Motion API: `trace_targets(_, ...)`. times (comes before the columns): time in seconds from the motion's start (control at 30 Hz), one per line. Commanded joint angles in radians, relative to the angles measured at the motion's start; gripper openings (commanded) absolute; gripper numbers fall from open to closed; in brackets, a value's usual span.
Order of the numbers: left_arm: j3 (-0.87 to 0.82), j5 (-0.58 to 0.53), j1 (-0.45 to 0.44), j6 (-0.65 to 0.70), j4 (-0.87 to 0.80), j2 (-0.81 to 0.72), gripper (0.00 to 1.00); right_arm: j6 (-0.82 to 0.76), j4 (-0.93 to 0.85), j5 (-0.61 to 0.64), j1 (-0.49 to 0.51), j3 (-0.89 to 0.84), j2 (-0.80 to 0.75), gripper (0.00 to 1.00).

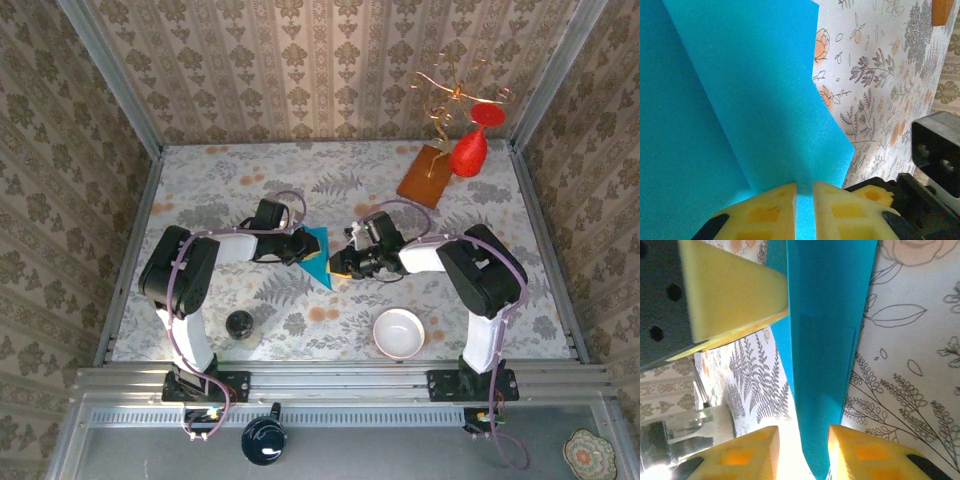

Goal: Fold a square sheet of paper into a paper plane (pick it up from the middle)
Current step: Fourth fold the wing at the center of the table.

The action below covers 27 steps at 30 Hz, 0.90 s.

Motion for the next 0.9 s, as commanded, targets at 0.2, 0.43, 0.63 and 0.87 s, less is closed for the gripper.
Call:
trace_targets(0.2,0.028,-0.007,-0.008,0.026,-0.035,0.017,0.18,-0.036,-0.103,0.167,0.032,0.017,-0.068,0.35)
trace_targets(0.43,0.034,-0.008,-0.010,0.021,-0.048,0.023,0.18,-0.062,-0.147,0.208,0.068,0.072,-0.037,0.38)
trace_targets(0.63,0.040,-0.008,-0.012,0.021,-0.052,0.028,0.18,-0.092,-0.179,0.205,0.087,0.110,-0.010,0.38)
trace_targets(0.87,0.040,-0.007,-0.012,0.021,-0.056,0.028,0.18,-0.098,-0.181,0.215,0.087,0.128,0.027,0.34)
